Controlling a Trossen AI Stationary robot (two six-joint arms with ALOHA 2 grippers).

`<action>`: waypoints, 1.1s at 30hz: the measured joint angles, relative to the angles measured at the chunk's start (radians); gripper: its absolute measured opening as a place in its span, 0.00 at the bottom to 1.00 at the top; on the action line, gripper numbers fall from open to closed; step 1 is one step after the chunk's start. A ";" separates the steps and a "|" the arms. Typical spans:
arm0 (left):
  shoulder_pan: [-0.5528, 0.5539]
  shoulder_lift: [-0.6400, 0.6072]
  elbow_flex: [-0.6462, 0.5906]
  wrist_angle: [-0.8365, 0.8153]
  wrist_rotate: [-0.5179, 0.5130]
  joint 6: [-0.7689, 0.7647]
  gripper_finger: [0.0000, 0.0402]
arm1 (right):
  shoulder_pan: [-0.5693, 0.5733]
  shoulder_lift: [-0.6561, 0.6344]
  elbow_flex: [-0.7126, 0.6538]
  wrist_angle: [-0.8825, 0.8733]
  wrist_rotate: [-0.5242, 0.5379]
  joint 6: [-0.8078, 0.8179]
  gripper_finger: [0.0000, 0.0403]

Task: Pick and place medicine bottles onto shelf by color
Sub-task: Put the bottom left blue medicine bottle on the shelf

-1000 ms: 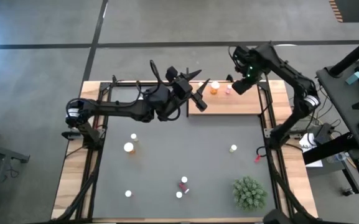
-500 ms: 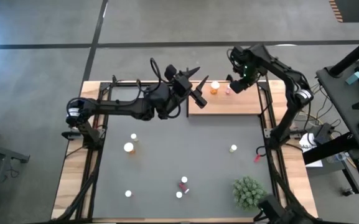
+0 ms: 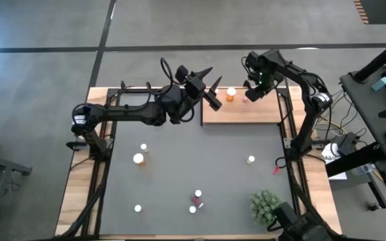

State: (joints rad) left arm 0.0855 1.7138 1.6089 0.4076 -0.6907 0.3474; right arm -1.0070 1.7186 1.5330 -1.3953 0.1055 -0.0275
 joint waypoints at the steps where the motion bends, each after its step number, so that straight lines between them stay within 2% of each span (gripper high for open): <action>1: 0.000 0.000 0.000 0.000 0.000 0.000 0.47 | -0.001 0.007 0.000 0.003 0.000 0.001 0.27; 33: 0.000 0.000 -0.001 0.001 0.000 -0.003 0.47 | -0.028 0.068 0.000 0.050 0.003 -0.064 0.27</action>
State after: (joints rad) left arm 0.0853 1.7138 1.6081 0.4084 -0.6903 0.3448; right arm -1.0351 1.7863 1.5333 -1.3451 0.1081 -0.0918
